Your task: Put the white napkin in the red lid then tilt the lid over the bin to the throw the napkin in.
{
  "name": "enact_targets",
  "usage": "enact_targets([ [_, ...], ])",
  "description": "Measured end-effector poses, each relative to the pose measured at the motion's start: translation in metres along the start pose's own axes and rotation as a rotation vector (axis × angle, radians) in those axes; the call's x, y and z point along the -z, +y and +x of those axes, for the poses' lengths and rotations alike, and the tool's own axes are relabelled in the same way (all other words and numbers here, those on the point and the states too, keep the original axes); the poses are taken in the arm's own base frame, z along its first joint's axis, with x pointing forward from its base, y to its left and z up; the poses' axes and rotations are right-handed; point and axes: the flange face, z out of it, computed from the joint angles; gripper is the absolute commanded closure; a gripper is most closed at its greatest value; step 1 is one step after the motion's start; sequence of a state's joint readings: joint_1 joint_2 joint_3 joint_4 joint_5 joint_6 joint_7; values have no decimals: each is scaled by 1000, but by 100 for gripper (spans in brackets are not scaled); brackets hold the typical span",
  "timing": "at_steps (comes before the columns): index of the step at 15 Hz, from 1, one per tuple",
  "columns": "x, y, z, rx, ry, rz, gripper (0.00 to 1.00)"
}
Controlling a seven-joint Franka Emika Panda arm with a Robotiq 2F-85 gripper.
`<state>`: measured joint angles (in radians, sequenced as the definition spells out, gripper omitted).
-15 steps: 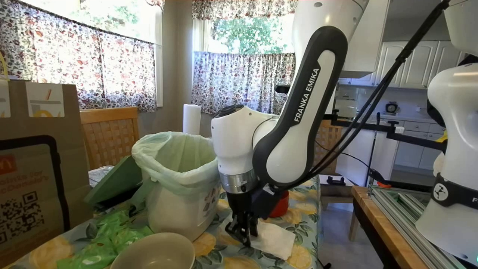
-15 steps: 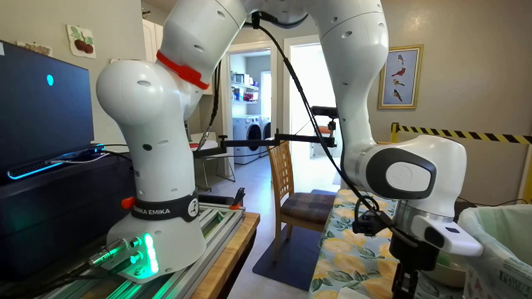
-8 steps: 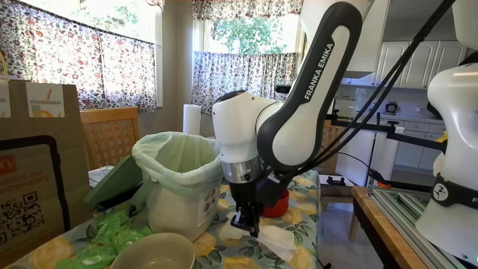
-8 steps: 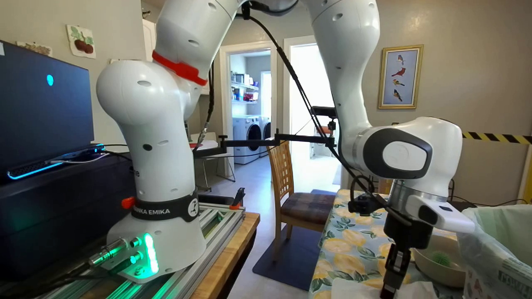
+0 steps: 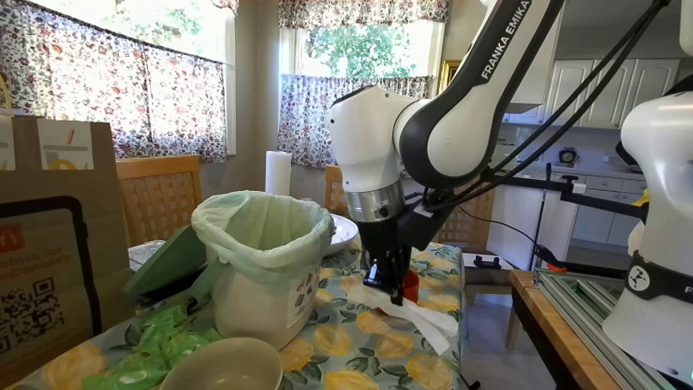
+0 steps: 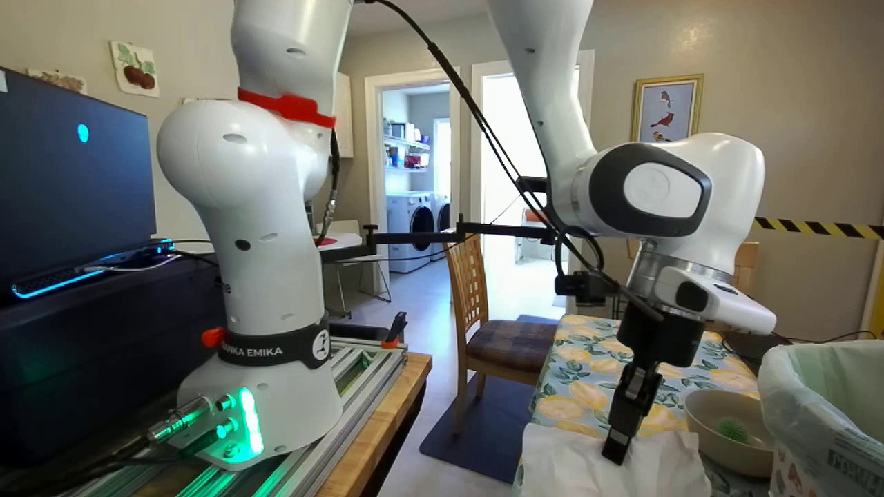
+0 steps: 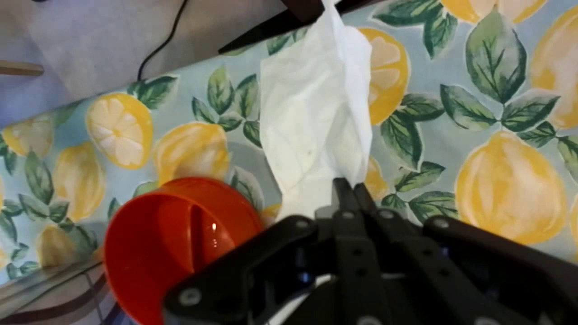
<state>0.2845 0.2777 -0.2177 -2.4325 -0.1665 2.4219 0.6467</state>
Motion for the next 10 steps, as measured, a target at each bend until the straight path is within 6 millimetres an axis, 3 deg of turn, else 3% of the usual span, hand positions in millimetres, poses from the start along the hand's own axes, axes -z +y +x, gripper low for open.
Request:
enact_targets([
  [5, 24, 47, -8, -63, -4, -44, 100],
  [10, 39, 94, -2, -159, -15, -37, 100],
])
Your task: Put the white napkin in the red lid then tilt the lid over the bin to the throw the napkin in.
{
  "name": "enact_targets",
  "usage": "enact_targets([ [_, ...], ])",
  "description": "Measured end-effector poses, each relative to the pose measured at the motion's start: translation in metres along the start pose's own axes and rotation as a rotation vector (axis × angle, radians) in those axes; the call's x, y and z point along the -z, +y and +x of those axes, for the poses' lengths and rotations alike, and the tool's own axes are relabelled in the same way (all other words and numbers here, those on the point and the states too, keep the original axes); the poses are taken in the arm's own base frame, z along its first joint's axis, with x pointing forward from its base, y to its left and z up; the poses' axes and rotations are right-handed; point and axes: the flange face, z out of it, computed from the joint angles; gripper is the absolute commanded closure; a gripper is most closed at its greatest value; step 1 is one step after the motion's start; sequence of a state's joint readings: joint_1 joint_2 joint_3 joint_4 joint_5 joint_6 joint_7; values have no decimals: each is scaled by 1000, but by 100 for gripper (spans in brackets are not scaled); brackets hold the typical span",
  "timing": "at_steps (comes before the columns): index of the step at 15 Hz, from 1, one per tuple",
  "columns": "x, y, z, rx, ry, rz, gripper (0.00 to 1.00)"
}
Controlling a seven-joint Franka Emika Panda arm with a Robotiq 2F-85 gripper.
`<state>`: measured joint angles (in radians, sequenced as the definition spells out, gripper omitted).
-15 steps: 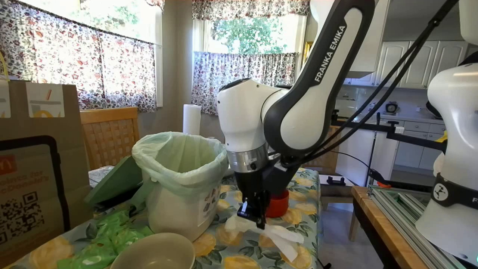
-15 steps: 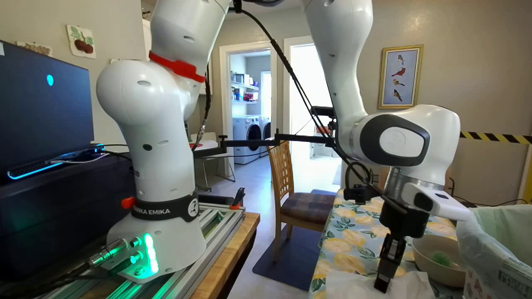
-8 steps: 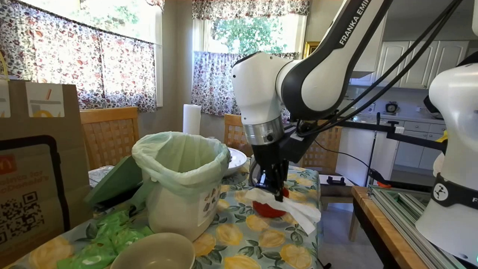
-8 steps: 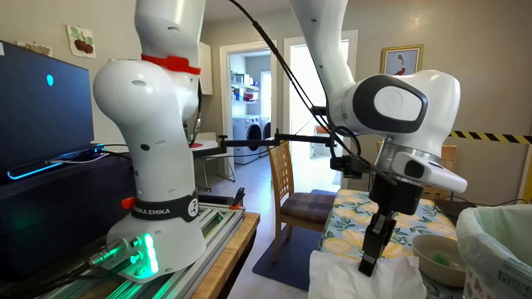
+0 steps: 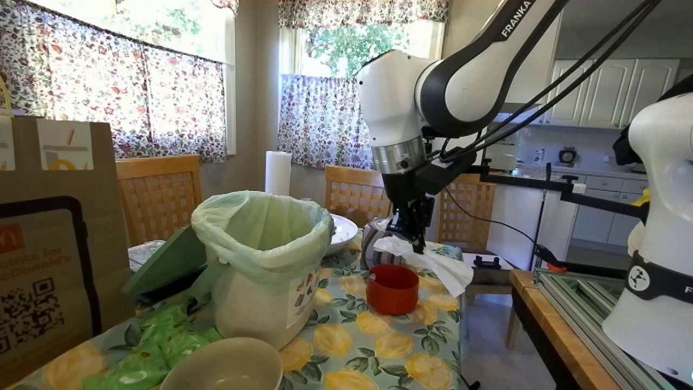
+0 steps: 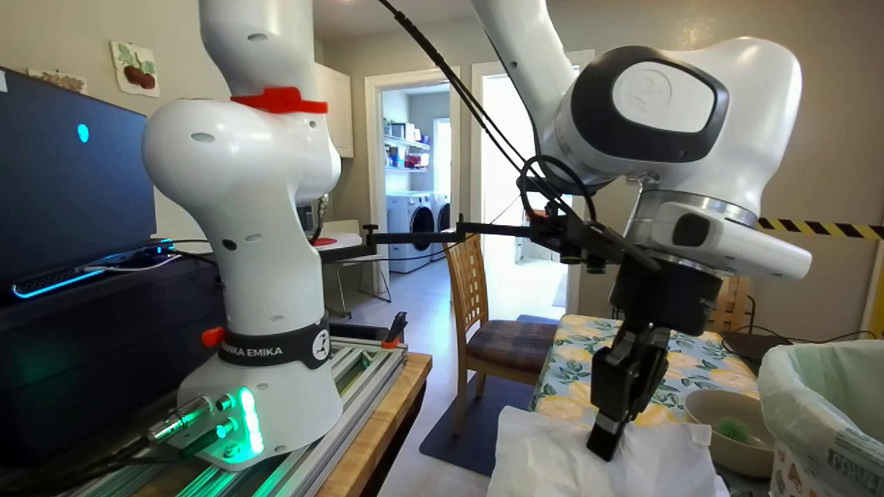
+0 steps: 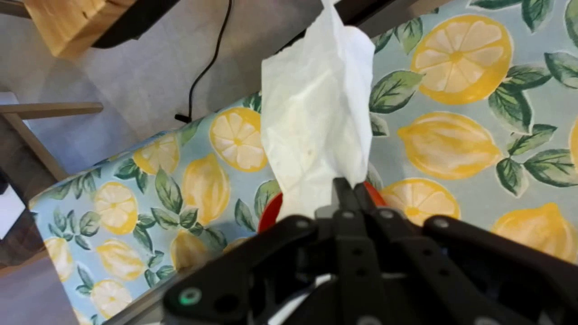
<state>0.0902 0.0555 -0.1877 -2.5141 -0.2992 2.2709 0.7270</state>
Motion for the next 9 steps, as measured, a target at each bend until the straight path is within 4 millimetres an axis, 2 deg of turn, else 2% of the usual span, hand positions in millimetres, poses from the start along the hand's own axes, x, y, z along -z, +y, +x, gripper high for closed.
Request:
enact_targets([
  [5, -4, 28, 20, -79, 11, 42, 100],
  [9, -10, 27, 34, -98, 73, 102, 100],
])
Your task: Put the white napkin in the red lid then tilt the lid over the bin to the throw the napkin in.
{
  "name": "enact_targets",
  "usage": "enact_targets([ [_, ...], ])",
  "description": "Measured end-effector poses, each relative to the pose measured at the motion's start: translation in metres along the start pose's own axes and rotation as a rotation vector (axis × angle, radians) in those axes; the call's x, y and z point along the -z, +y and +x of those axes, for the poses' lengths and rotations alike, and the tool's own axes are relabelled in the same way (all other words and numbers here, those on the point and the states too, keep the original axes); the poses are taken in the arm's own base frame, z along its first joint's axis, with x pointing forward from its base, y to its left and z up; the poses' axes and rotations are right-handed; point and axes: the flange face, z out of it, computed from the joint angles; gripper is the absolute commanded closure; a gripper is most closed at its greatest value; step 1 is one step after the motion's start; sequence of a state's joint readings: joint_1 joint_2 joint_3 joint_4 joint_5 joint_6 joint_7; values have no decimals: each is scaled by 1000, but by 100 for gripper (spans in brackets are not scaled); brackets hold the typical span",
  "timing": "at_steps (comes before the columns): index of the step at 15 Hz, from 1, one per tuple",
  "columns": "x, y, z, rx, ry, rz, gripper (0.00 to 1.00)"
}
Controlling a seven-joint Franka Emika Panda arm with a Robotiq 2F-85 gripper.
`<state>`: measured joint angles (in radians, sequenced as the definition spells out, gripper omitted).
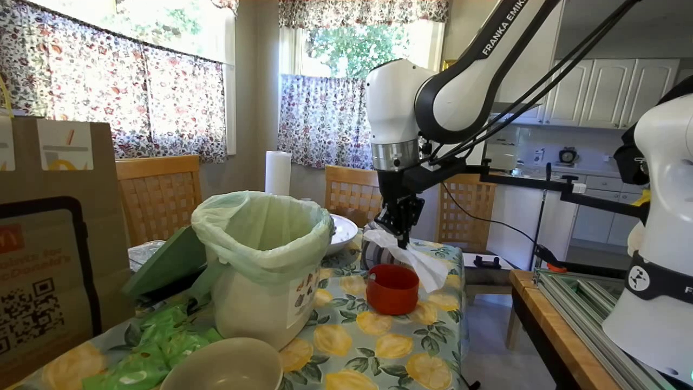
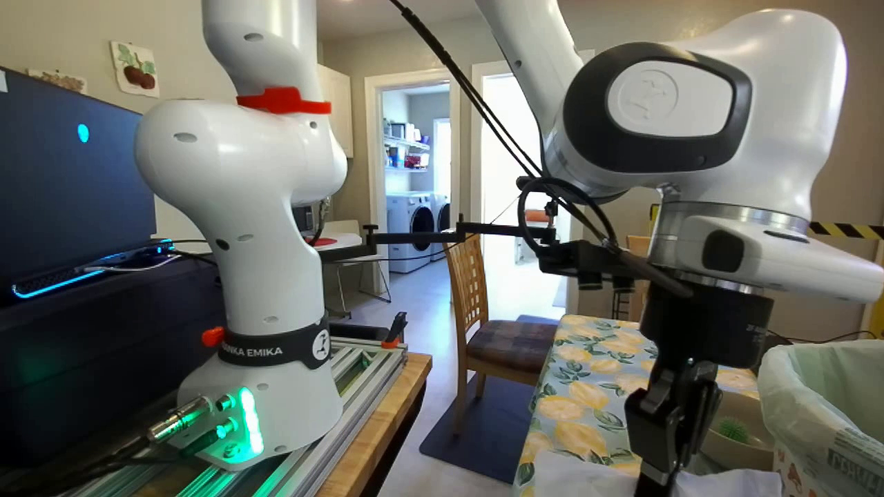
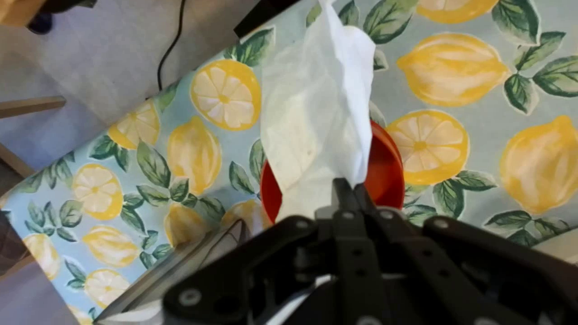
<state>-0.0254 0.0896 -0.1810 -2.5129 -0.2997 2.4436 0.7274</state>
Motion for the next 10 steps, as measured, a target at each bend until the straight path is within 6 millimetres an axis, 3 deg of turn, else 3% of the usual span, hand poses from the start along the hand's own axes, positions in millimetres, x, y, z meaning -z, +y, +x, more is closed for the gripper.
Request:
enact_targets([
  [6, -34, -17, 5, 20, 27, 32, 100],
  [10, -56, -18, 5, 21, 12, 21, 100],
])
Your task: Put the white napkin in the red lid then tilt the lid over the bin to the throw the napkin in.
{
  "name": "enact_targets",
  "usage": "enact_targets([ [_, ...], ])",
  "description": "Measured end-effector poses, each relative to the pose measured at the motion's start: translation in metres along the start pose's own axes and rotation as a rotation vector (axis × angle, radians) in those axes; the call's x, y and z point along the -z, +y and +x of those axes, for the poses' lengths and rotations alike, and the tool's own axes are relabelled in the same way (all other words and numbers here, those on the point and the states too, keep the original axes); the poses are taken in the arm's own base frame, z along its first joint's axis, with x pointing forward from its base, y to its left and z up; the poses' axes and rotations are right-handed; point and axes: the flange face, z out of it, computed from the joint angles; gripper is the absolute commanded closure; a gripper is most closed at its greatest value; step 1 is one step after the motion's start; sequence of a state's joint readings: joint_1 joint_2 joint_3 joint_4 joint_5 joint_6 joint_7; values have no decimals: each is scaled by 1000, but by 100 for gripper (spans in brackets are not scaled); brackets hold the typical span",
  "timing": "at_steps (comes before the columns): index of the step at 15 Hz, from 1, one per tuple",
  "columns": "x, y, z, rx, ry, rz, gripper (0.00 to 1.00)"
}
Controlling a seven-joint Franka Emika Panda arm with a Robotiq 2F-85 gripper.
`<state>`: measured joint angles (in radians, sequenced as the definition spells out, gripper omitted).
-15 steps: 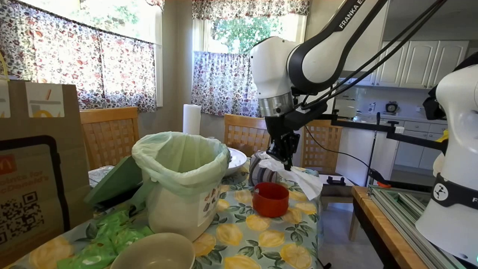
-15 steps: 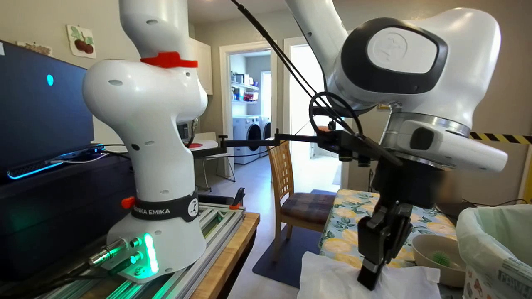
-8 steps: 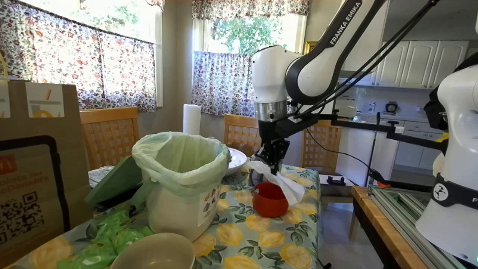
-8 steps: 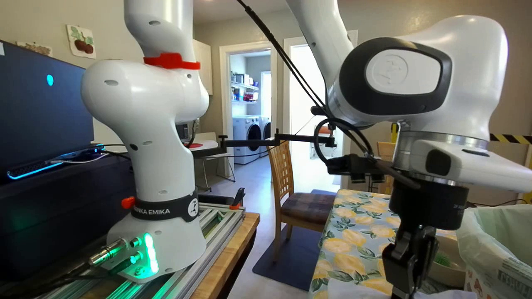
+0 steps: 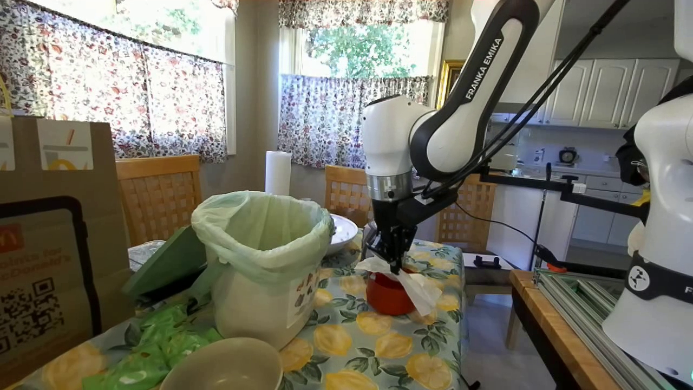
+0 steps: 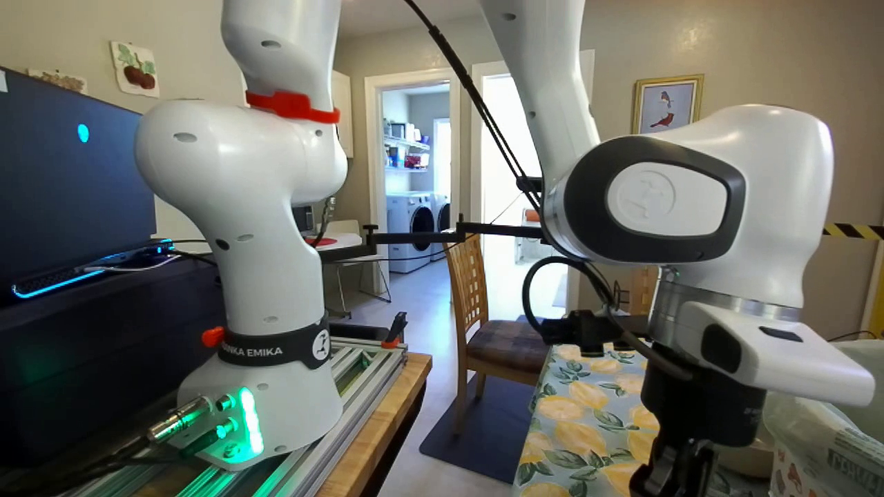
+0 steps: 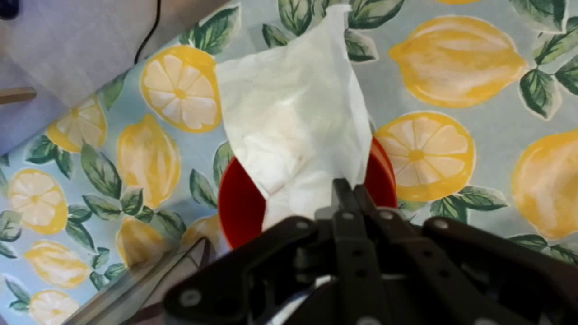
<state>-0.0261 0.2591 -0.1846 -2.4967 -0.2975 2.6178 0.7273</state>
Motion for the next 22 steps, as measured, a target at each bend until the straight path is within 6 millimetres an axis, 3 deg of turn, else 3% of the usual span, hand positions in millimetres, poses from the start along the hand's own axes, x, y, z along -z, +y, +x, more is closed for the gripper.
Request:
enact_targets([
  [9, -23, 19, 14, -49, 24, 12, 100],
  [15, -34, 9, 21, -50, 60, 42, 100],
  [21, -46, -7, 14, -23, 44, 31, 100],
  [22, -48, -8, 12, -19, 41, 25, 74],
])
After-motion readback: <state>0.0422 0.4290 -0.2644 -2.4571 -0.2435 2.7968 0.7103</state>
